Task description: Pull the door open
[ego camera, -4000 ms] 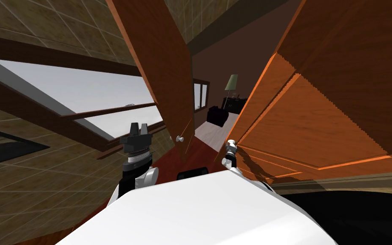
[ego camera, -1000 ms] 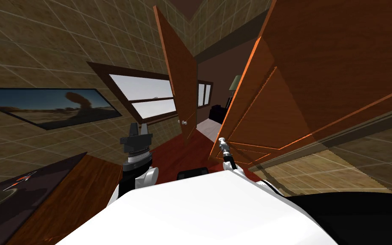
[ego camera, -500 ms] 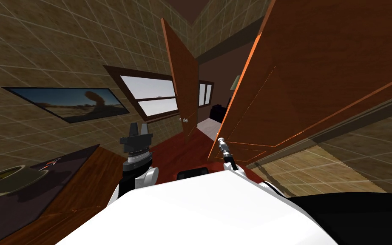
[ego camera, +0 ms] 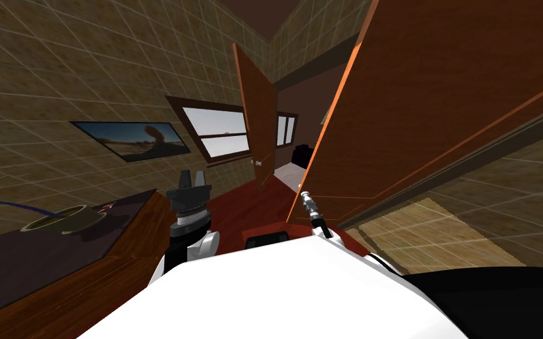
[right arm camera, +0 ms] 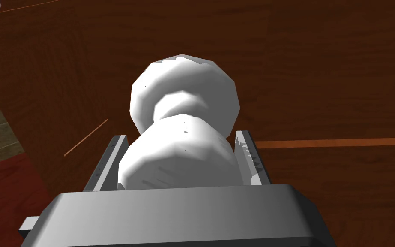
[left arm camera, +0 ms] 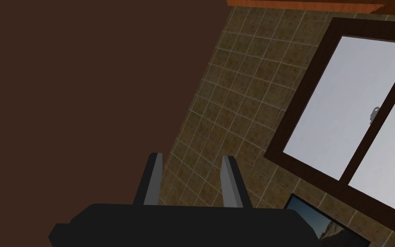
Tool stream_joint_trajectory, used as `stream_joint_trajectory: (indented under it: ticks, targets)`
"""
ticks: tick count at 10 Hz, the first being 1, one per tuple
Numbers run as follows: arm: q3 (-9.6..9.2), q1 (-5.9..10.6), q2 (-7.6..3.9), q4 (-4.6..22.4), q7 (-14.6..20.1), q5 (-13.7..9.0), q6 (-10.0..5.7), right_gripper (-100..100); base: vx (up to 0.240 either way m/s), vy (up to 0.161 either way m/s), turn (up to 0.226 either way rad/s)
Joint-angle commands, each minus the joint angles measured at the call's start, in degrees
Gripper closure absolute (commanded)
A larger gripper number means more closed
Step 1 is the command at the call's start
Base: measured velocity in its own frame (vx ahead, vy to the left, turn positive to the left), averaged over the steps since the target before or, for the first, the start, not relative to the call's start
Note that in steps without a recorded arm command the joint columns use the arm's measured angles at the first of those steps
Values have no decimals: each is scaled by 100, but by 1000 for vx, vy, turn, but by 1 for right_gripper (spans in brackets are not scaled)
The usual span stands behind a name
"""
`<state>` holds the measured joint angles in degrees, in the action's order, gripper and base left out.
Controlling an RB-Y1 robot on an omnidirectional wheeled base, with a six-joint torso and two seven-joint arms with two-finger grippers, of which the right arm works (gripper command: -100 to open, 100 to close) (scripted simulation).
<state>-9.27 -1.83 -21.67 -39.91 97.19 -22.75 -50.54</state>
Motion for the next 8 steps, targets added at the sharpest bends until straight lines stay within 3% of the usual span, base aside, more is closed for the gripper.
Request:
stream_joint_trajectory:
  ticks: [1, 3, 8]
  targets:
    - [-110, -27, -90, 7, 148, 68, -105, 100, -233, -22, 69]
    - [-130, -19, -99, 34, 161, 80, -106, 100, -141, -3, 27]
    - [-476, -274, -389, -8, 573, 305, -496, 100, -189, -52, 91]
